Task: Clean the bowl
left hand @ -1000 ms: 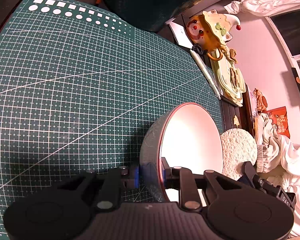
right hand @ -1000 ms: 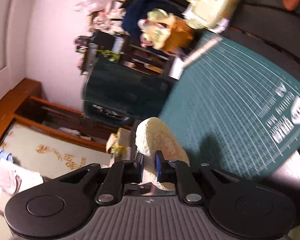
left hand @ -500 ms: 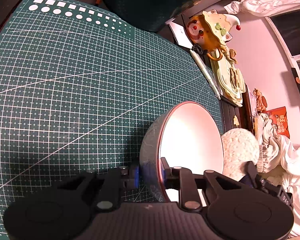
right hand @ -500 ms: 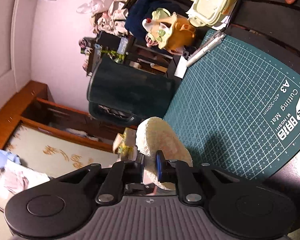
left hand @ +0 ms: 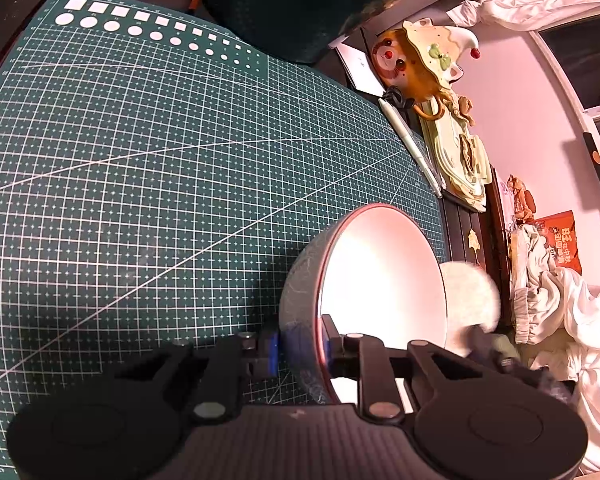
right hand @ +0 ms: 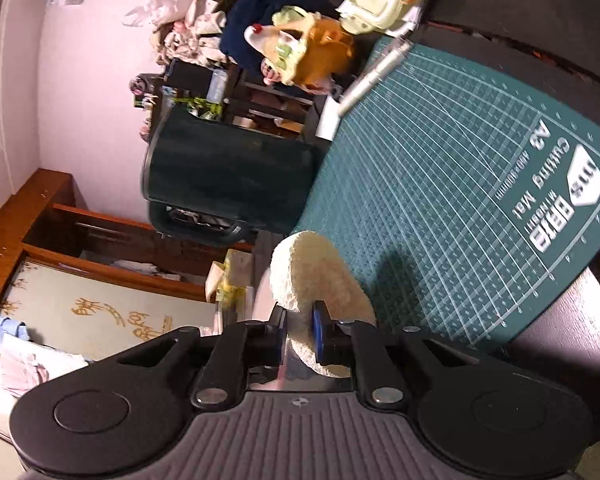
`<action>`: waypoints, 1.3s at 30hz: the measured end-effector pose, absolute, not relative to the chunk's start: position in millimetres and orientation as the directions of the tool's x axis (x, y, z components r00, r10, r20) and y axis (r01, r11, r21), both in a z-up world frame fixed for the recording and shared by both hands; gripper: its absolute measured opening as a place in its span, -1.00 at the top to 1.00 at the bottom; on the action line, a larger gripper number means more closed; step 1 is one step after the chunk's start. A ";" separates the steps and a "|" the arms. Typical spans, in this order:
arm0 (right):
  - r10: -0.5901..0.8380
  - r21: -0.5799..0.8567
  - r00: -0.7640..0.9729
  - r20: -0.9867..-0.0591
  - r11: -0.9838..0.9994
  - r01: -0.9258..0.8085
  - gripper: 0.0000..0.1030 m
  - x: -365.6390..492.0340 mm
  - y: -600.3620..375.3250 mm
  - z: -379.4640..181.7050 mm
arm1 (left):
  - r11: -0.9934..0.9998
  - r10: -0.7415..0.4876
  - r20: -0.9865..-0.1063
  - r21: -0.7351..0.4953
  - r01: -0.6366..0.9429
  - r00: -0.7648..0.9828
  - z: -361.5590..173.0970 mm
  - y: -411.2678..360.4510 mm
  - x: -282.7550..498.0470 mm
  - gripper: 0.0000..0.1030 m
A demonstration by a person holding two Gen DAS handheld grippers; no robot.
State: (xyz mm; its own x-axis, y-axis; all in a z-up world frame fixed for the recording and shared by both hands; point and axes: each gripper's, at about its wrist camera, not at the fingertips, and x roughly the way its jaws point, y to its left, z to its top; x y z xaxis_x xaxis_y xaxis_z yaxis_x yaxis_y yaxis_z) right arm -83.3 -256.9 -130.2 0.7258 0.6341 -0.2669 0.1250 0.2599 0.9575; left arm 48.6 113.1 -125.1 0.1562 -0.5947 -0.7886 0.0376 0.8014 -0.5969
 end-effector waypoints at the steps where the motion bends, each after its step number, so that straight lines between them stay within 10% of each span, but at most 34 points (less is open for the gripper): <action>1: 0.632 0.965 0.738 -0.237 0.240 0.105 0.75 -84.5 -260.4 -126.0 | 0.801 -0.595 -0.789 -0.597 0.038 0.156 -131.6 113.7 51.3 0.60; 17: 0.553 0.960 0.802 -0.224 0.269 0.082 0.76 -89.1 -286.8 -106.7 | 0.804 -0.592 -0.790 -0.594 0.040 0.158 -143.3 107.5 61.3 0.60; 39: 0.582 0.862 0.686 -0.437 0.488 0.136 0.77 -84.0 -258.4 -120.9 | 0.802 -0.594 -0.788 -0.596 0.037 0.162 -145.5 115.8 57.8 0.60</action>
State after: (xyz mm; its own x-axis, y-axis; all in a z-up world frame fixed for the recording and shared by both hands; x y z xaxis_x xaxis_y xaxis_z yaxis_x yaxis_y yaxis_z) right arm -84.0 -258.4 -120.9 0.6862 0.5816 -0.4369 0.1355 0.4879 0.8623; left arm 57.8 115.8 -145.5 0.1620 -0.5939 -0.7881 0.0373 0.8017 -0.5965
